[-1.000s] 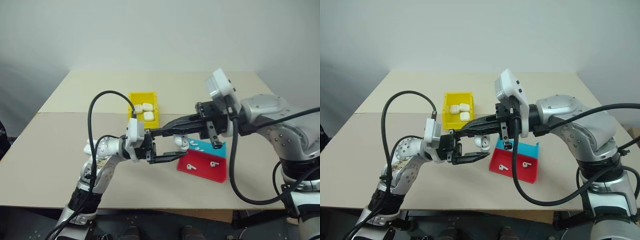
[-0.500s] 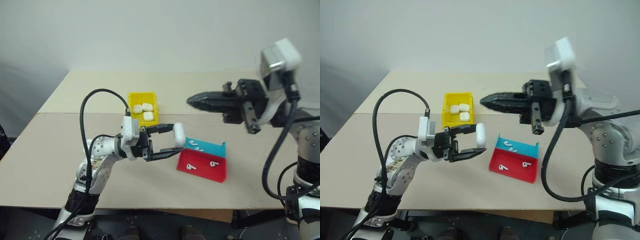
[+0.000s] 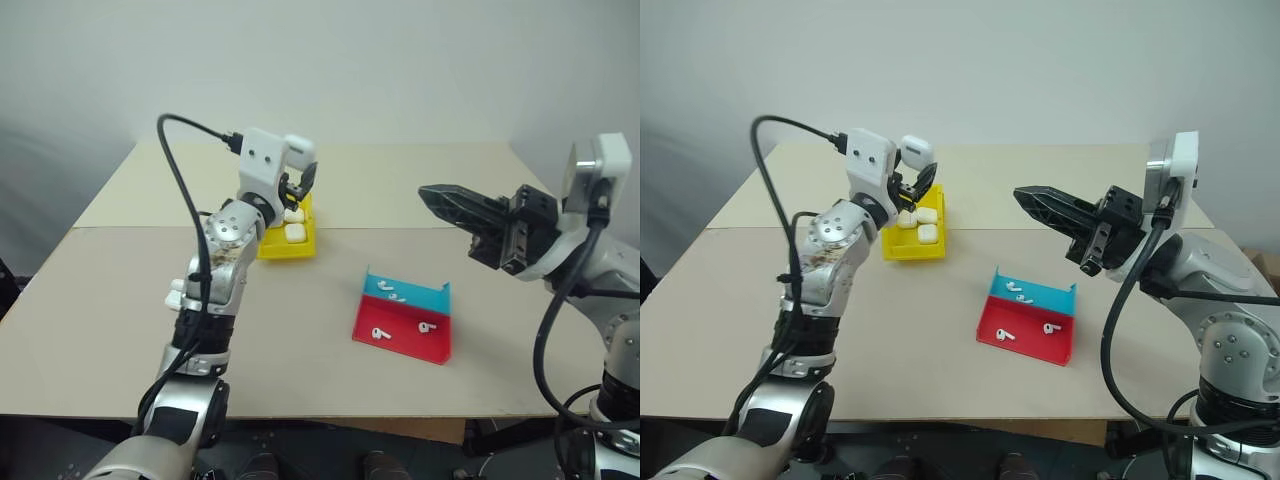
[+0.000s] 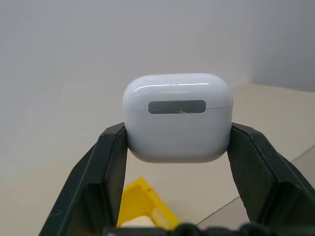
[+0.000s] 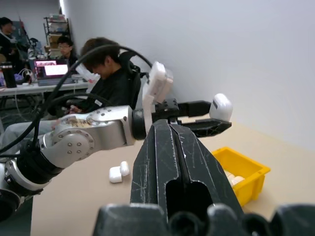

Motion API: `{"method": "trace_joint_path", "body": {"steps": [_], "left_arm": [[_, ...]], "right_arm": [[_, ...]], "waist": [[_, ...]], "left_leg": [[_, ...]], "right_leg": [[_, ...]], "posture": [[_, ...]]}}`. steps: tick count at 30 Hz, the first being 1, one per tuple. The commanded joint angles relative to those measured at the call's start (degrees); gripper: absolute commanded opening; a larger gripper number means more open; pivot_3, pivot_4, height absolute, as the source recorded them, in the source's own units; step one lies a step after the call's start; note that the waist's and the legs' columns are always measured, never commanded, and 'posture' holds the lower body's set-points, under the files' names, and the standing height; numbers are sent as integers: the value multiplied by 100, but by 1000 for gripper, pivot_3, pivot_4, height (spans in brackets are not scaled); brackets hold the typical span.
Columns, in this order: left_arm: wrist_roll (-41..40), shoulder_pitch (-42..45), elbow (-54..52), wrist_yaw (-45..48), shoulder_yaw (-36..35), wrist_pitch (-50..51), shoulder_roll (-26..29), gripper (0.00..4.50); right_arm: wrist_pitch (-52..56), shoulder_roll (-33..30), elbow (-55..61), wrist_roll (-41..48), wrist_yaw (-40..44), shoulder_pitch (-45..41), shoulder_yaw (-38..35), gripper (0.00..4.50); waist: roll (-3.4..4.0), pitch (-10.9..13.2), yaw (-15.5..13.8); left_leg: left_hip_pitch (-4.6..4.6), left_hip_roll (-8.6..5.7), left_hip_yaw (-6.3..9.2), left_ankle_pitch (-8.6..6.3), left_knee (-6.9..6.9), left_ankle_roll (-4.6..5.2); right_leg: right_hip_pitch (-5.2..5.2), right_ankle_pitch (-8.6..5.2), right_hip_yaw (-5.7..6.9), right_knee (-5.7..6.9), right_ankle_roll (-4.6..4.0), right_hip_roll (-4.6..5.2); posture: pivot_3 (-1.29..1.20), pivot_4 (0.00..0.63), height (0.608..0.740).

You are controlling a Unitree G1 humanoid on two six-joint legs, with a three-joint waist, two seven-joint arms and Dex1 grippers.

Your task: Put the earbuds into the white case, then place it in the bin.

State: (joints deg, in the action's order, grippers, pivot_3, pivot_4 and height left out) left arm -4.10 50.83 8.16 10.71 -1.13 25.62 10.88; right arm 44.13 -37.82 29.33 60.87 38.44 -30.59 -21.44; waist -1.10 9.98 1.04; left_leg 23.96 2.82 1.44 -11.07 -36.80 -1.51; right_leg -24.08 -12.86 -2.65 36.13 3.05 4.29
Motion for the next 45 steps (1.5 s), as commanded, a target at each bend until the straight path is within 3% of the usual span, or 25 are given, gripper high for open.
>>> {"method": "trace_joint_path", "body": {"steps": [1,9,14,19,25,32,37,41,45], "left_arm": [[418,273,701,-447,152,-367,-81,2772],[648,853,2401,-705,161,-614,-151,2772],[702,972,2849,-688,188,-673,-232,4368],[618,917,2739,-705,100,-869,-292,4439],[-1447,410,1008,405,-1137,-491,-445,4439],[-2175,-903,-1183,1778,-926,329,679,4439],[-2779,-1838,-2477,2875,-1176,849,2095,4439],[-3116,-2668,-2866,3939,-1628,935,3334,4439],[-2893,-4136,-2849,5092,-2185,379,4264,4439]], "right_arm": [[-117,-38,76,57,-149,-43,50,30],[-83,-151,164,-91,-321,90,296,30],[-82,-209,222,-109,-429,178,337,0],[-77,-309,193,-115,-459,200,368,0],[-188,-611,275,-590,-248,423,569,0],[-379,-1279,195,-1035,630,1073,361,0],[-1042,-2102,-165,-1734,1886,1918,-107,0],[-2254,-2521,-736,-2620,2996,2715,-570,0],[-3212,-2753,-1464,-3321,3765,3391,-967,0]], "waist": [[0,0,-9],[-1,1,-34],[-1,1,-31],[-1,1,-28],[-1,0,-13],[0,0,2],[0,0,-22],[0,0,-21],[2,-2,18]], "left_leg": [[-4,0,0,0,-1,0],[12,-4,0,1,-1,-2],[15,-7,-1,1,-1,-2],[11,-7,0,1,-2,-3],[18,-7,-1,2,-1,-3],[-10,-6,-2,5,-1,-9],[-11,-5,-3,5,-3,-10],[-15,0,-7,5,-2,-9],[-29,4,-20,5,1,-9]], "right_leg": [[4,0,0,0,1,0],[-4,7,2,-7,-9,4],[-5,8,3,-7,-9,8],[-4,8,3,-3,-8,7],[-7,9,4,-6,-10,10],[9,8,-2,6,-9,7],[10,3,-1,3,-2,8],[12,-14,-1,0,21,7],[13,-21,-7,3,14,8]], "posture": [[0,150,740],[0,150,740],[0,150,740],[0,150,740],[0,150,740],[0,150,740],[0,150,740],[0,150,740],[0,150,740]]}}
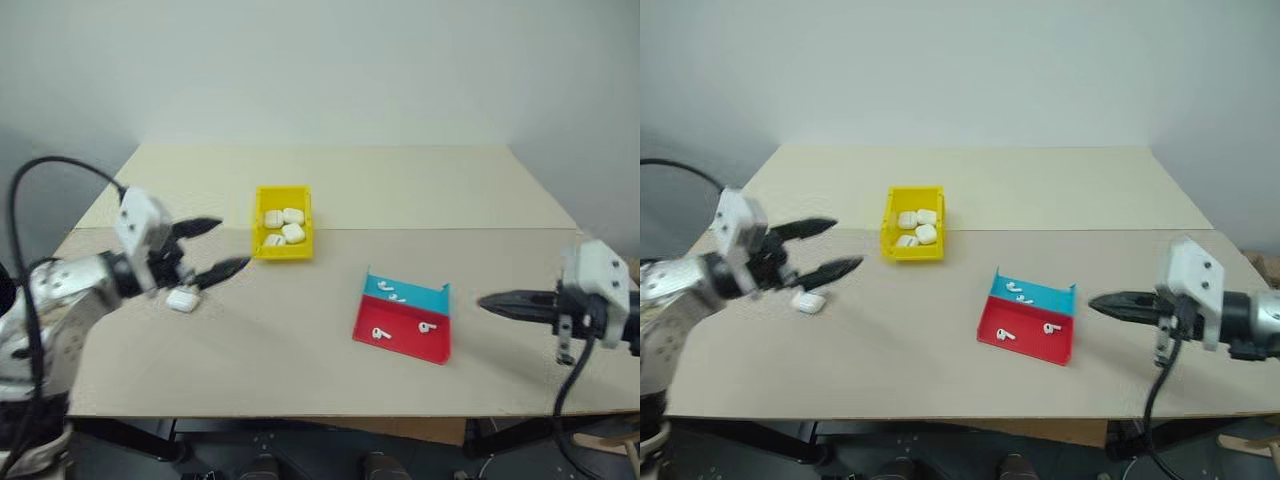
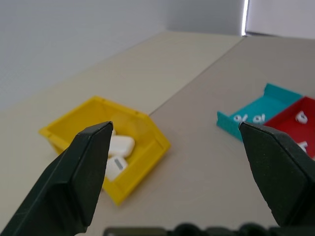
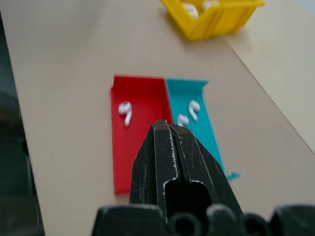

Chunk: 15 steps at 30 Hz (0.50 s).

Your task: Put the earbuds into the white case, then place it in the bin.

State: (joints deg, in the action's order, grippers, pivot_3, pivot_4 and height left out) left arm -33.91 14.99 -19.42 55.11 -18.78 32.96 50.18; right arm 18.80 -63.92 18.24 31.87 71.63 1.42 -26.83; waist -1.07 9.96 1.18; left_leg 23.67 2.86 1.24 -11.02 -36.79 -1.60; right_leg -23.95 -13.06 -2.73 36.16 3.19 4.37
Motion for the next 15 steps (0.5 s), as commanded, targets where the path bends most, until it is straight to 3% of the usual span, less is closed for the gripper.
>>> {"method": "trace_joint_path", "body": {"steps": [1,6,15], "left_arm": [[207,-941,-81,859,-570,-552,463,4439],[179,-2265,-353,1436,-1440,-822,638,4439],[-252,-2509,-822,1209,-2046,-430,543,4439]], "right_arm": [[-794,-185,-512,-541,564,343,-501,0],[-1310,-158,-1024,-804,929,718,-681,0],[-1317,-165,-1105,-778,880,394,-430,0]], "waist": [[-1,0,6],[-4,1,-20],[-6,1,-34]], "left_leg": [[-4,1,0,0,1,0],[-17,8,-10,0,1,-1],[-38,10,-17,-1,0,-2]], "right_leg": [[2,-2,-1,1,-4,0],[6,-22,-3,2,-40,1],[27,-23,-4,1,-43,3]], "posture": [[0,150,740],[0,150,740],[0,150,740]]}}
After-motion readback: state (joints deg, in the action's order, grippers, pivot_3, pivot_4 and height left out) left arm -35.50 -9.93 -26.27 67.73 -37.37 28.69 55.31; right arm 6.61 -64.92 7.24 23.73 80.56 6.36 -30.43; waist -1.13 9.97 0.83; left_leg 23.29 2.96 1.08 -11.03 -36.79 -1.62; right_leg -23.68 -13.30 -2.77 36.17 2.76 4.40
